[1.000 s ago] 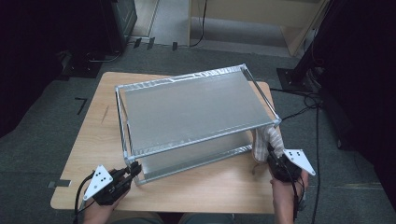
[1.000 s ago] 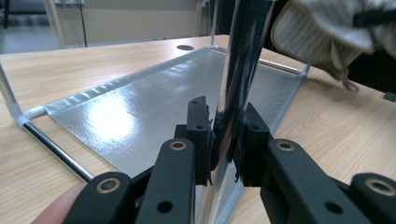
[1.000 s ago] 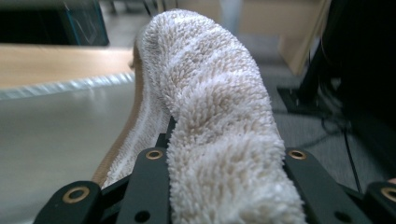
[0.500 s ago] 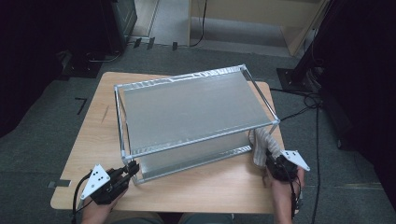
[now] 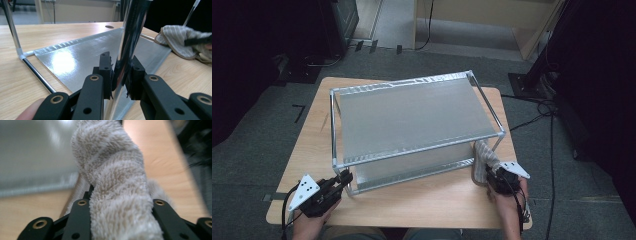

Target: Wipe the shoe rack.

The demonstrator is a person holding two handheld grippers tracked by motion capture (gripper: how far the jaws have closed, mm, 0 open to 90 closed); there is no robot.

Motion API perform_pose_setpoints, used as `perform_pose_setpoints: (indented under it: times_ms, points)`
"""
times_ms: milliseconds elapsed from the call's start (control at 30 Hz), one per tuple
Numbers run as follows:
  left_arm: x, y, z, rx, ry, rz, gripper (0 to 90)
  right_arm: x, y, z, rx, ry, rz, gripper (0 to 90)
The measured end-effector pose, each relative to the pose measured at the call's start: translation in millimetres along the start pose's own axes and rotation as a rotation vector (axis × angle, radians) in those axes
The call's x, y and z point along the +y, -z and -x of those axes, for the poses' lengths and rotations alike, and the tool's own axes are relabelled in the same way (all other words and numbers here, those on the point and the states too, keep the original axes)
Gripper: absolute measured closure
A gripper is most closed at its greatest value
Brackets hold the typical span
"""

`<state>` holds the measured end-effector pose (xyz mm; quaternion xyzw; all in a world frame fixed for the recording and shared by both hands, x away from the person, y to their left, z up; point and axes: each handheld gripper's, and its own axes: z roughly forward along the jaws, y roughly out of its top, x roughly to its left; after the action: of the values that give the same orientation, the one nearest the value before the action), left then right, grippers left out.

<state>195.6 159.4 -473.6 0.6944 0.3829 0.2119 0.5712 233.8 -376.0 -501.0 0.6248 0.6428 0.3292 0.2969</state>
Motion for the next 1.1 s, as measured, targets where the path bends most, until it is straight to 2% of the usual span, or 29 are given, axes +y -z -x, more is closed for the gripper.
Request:
perform_pose_setpoints:
  times_ms: [33, 67, 133, 167, 267, 333, 400, 467, 533, 600, 700, 800, 833, 1000, 1100]
  points:
    - [-0.1, 0.1, -0.4, 0.001, 0.004, 0.002, 78.2, -0.8, -1.2, 0.6, 0.011, 0.003, -0.001, 60.6]
    - [-0.2, 0.1, -0.6, 0.002, 0.007, 0.004, 78.2, -0.6, -0.7, 0.4, 0.004, 0.001, 0.009, 49.5]
    - [-0.2, 0.7, -1.7, 0.002, 0.008, 0.004, 78.2, 1.5, 1.4, 1.2, -0.019, -0.012, 0.049, 32.2]
    - [-0.2, 0.9, -2.0, 0.003, 0.009, 0.003, 78.2, 2.1, 0.8, 1.3, -0.021, -0.014, 0.051, 24.2]
    - [-0.3, 1.2, -2.0, 0.006, 0.007, 0.004, 78.1, -1.5, -6.5, 0.8, -0.027, 0.012, 0.005, 19.4]
    - [-0.4, 1.6, -1.7, 0.007, 0.008, 0.003, 78.2, -4.6, -10.9, 0.2, -0.027, 0.034, -0.021, 23.8]
    - [-0.5, 2.0, -2.1, 0.005, 0.008, 0.002, 78.1, -5.7, -9.8, -1.1, -0.049, 0.045, -0.03, 41.1]
    - [-0.5, 1.9, -2.4, 0.002, 0.009, 0.003, 78.1, -6.8, -9.4, 0.8, -0.042, 0.05, -0.029, 55.6]
    - [-0.6, 1.7, -2.3, 0.003, 0.011, 0.003, 78.1, -7.5, -8.0, 4.2, -0.029, 0.038, -0.03, 62.7]
    - [-0.6, 1.7, -2.0, 0.006, 0.012, 0.003, 78.1, -5.2, -3.2, 7.6, -0.021, 0.021, -0.024, 66.0]
    - [-0.9, 1.9, -2.3, 0.001, 0.011, 0.006, 78.1, -0.2, 9.1, 12.6, -0.036, -0.011, 0.004, 67.3]
    - [-2.6, 2.8, -6.1, -0.038, 0.026, 0.017, 77.7, 5.7, 24.8, 18.1, -0.024, -0.045, 0.04, 67.6]
    - [-2.5, 2.5, -8.9, -0.057, 0.029, 0.015, 77.3, 7.6, 30.0, 18.6, -0.018, -0.049, 0.053, 67.6]
    - [-1.9, 0.3, -12.2, -0.04, 0.02, 0.021, 77.3, 18.8, 57.0, 18.9, -0.013, -0.053, 0.102, 68.1]
    - [-3.9, 1.5, -13.8, -0.048, 0.022, 0.03, 77.2, 27.8, 78.1, 17.8, -0.018, -0.052, 0.134, 68.1]
